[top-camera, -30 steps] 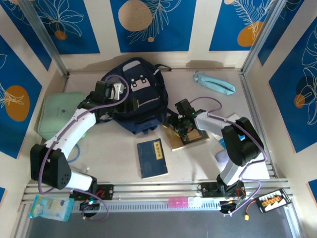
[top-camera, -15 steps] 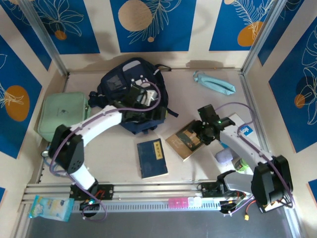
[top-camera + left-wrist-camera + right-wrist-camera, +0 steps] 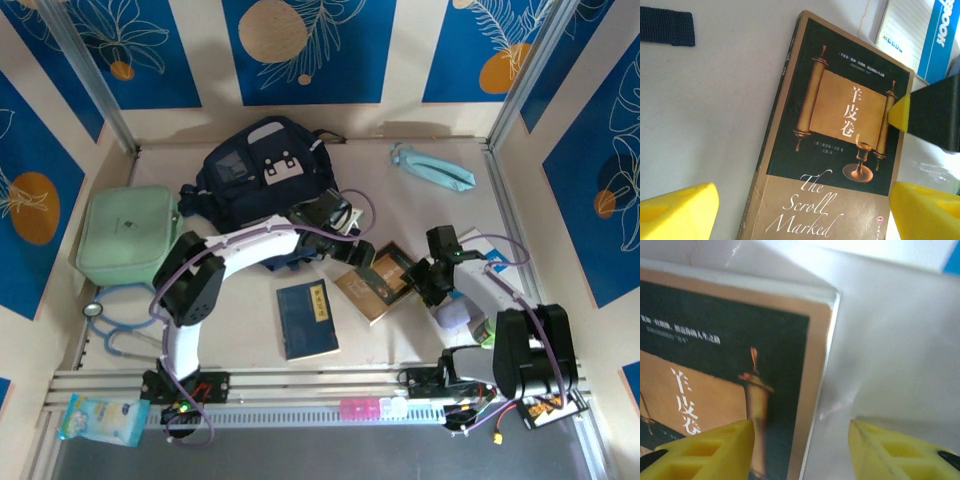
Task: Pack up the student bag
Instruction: Adjust the book at the middle-right of the table, then pick up the book from the middle-right of the table.
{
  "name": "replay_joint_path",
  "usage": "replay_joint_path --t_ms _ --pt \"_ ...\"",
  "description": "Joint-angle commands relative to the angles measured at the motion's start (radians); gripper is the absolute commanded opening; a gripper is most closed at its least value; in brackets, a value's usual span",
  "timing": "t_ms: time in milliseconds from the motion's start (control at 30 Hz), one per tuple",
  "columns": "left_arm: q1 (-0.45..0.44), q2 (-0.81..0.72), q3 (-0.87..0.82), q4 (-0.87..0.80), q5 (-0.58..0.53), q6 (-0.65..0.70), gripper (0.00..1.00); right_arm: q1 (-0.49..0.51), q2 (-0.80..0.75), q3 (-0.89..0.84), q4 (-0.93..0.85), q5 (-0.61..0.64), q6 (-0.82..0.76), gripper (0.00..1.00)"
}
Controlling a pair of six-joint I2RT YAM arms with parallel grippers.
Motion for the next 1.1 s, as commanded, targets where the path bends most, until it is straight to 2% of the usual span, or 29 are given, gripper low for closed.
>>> replay_joint_path --t_ms 0,167,333,467,633,733,900,1067 --pt "-0.009 0.038 0.05 -0.062 0.017 0.01 0.87 -0.024 0.055 0.043 0.065 -0.075 -0.089 0.48" --pt "-0.011 0.079 0.086 -0.085 0.019 0.008 0.83 -0.043 0.164 0.123 0.094 -0.079 -0.155 0.32" --pt "-0.011 0.14 0.137 -0.129 -0.003 -0.007 0.76 -0.051 0.256 0.237 0.124 -0.089 -0.243 0.31" --pt "-0.011 0.186 0.181 -0.177 -0.032 -0.017 0.73 -0.056 0.336 0.316 0.137 -0.171 -0.304 0.34" --pt "-0.011 0.209 0.192 -0.202 -0.044 -0.015 0.71 -0.041 0.27 0.32 0.036 -0.088 -0.286 0.45" --pt "-0.012 0.222 0.201 -0.218 -0.067 -0.003 0.71 -0.006 0.219 0.276 -0.004 -0.085 -0.253 0.51" --pt "-0.017 0.253 0.239 -0.266 -0.107 0.028 0.7 0.051 0.217 0.206 -0.008 -0.112 -0.188 0.52" --pt "-0.029 0.289 0.265 -0.288 -0.107 0.038 0.65 0.098 0.283 0.199 0.014 -0.124 -0.151 0.51"
